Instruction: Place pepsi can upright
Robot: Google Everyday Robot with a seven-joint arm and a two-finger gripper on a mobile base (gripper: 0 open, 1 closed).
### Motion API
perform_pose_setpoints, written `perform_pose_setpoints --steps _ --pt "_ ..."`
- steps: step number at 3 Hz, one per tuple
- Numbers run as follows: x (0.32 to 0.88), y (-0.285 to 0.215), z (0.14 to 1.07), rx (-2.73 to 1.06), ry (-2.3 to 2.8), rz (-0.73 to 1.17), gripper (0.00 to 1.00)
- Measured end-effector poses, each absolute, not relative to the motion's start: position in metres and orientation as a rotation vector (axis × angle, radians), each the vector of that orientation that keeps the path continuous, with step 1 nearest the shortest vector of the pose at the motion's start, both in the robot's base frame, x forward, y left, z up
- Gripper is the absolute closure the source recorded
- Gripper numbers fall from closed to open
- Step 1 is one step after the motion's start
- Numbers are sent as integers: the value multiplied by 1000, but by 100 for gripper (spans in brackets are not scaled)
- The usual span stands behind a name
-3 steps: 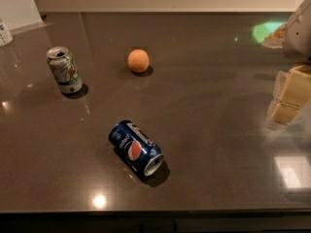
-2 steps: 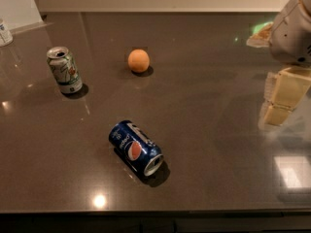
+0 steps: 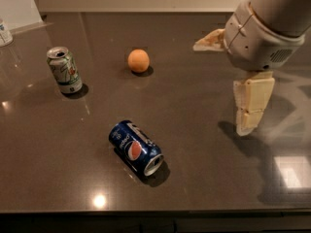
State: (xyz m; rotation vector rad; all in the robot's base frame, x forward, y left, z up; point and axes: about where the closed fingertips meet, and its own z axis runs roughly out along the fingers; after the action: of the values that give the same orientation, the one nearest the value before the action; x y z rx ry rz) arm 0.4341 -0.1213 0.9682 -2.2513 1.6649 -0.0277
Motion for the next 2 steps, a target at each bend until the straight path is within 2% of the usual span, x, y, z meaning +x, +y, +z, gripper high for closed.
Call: perform_pose_setpoints --steps 2 --pt "414 -48 944 -2559 1083 21 0"
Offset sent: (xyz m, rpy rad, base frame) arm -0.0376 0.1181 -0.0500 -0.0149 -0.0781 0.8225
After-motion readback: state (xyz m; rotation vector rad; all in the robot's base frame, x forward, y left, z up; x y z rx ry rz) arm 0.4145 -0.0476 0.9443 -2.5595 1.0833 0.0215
